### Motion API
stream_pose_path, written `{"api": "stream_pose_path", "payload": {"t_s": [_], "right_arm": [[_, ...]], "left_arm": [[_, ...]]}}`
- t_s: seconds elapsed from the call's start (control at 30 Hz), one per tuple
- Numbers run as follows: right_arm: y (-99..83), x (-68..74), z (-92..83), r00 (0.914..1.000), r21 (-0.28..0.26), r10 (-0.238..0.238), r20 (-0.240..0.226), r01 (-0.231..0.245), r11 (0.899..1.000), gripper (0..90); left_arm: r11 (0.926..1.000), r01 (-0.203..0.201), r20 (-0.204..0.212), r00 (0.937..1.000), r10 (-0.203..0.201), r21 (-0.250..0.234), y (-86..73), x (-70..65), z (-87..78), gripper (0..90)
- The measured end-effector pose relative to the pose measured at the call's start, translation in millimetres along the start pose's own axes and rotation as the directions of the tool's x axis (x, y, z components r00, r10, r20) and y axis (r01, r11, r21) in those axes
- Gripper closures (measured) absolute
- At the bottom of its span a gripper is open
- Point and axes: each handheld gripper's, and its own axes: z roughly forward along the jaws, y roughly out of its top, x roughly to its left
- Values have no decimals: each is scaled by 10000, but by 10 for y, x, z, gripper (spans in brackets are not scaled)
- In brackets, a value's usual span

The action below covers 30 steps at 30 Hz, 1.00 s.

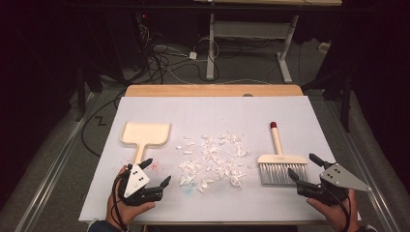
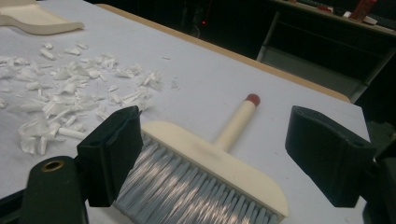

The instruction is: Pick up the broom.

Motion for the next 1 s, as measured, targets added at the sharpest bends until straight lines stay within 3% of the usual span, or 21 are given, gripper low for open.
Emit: {"api": "stream_pose_path", "payload": {"t_s": [0.2, 0.37, 0.4, 0.5, 0.53, 0.6, 0.67, 0.7, 0.77, 0.83, 0.9, 0.93, 0.97, 1.0], "right_arm": [[-7, 25, 47, 9996, 269, -267, 65, 265, 9993, 192], [36, 54, 150, 9979, 636, -621, 174, 609, 9961, 230], [73, 27, 233, 9967, 1030, -668, 458, 618, 9928, 254], [120, -32, 322, 9975, 1158, -463, 528, 399, 9925, 257], [185, -93, 452, 9980, 1766, -197, 601, 88, 9842, 256], [218, -133, 556, 9986, 1885, 7, 524, -106, 9820, 257], [244, -156, 673, 9981, 2304, 47, 607, -186, 9729, 254], [254, -179, 738, 9980, 2400, 186, 602, -326, 9702, 262], [269, -228, 891, 9972, 2996, 510, 541, -649, 9519, 258], [271, -280, 1039, 9953, 3307, 675, 688, -866, 9397, 275], [250, -342, 1193, 9917, 3938, 1088, 690, -1273, 9103, 278], [250, -342, 1193, 9917, 3938, 1088, 690, -1273, 9103, 278], [223, -373, 1331, 9903, 4450, 1236, 639, -1391, 8847, 322], [223, -373, 1331, 9903, 4450, 1236, 639, -1391, 8847, 322]], "left_arm": [[9986, -490, 50, 9988, 489, 213, 5, -40, 84, 187], [9989, -392, 111, 9992, 389, 243, -21, -35, 68, 187], [9989, -392, 78, 9992, 390, 261, -21, -37, 65, 187], [9989, -406, 79, 9992, 404, 242, -21, -48, 61, 187], [9988, -398, 107, 9992, 395, 302, -22, -42, 73, 187], [9983, -437, 117, 9990, 433, 382, -23, -37, 89, 187], [9985, -278, 183, 9995, 270, 464, -28, -42, 97, 187], [9979, -452, 152, 9989, 446, 467, -26, -39, 110, 187], [9977, -475, 198, 9987, 466, 492, -30, -48, 111, 187], [9974, -386, 222, 9991, 373, 610, -36, -56, 109, 187], [9972, -497, 188, 9986, 487, 561, -40, -47, 105, 187], [9972, -497, 188, 9986, 487, 561, -40, -47, 105, 187], [9971, -472, 166, 9988, 463, 600, -48, -46, 105, 187], [9971, -472, 166, 9988, 463, 600, -48, -46, 105, 187]]}}
